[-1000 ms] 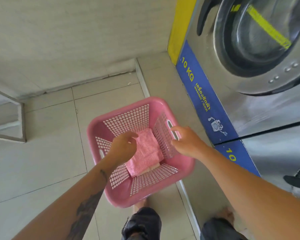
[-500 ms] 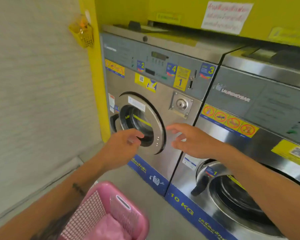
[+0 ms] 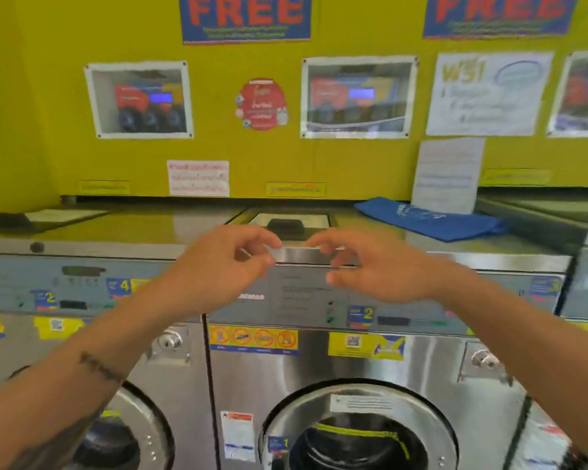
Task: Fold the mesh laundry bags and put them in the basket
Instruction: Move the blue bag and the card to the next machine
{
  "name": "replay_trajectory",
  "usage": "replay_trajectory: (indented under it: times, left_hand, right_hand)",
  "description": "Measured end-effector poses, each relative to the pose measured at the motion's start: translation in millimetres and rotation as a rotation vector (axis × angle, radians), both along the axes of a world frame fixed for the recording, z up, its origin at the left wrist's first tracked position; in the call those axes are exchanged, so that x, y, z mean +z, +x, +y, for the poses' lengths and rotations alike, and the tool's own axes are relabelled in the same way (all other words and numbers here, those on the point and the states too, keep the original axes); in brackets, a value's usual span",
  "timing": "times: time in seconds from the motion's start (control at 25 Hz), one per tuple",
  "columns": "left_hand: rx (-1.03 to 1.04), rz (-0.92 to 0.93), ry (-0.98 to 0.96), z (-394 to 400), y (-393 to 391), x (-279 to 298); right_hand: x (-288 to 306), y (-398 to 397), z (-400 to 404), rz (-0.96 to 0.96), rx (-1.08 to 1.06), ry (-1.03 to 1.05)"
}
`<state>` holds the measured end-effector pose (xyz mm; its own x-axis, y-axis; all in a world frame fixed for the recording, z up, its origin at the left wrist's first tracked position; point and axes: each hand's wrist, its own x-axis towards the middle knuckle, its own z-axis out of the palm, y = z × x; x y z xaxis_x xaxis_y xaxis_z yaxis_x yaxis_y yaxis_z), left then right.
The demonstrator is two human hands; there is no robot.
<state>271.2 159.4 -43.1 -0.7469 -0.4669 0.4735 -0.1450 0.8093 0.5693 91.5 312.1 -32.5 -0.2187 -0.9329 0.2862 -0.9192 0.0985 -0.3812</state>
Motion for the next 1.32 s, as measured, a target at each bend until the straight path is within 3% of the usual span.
replay_trajectory:
  times: [0.36, 0.56, 0.76, 0.88, 1.04, 1.12, 1.24, 1.32]
  left_hand:
    - [-0.158, -0.012, -0.040, 12.9, -155.2, 12.8]
    - [-0.197, -0.017, -0.041, 7.5, -264.8, 25.0]
    - [-0.216, -0.130, 0.031, -1.3, -392.1, 49.2]
    - [-0.190, -0.246, 0.084, 6.3, -451.2, 61.4]
    - [-0.052, -0.684, 0.081, 4.8, -499.4, 39.0]
    - [0.054, -0.782, 0.014, -3.1, -506.9, 21.2]
    - [0.085, -0.590, -0.184, -16.5, -500.0, 13.5]
    - [-0.009, -0.439, -0.179, -30.6, -486.8, 17.6]
  right_hand:
    - [13.9, -127.5, 53.6, 0.097, -0.275, -0.061]
    - [26.6, -260.0, 54.6, 0.154, -0.448, -0.074]
    - [55.4, -389.7, 46.7, 0.081, -0.590, -0.028]
    - [72.8, -438.7, 42.2, 0.012, -0.631, -0.013]
    - [80.9, -474.5, 26.4, -0.095, -0.534, -0.113]
    - [78.5, -481.7, 14.4, -0.108, -0.494, -0.173]
    - [73.8, -481.8, 0.7, -0.062, -0.543, -0.286]
    - [72.8, -474.5, -7.2, -0.001, -0.554, -0.281]
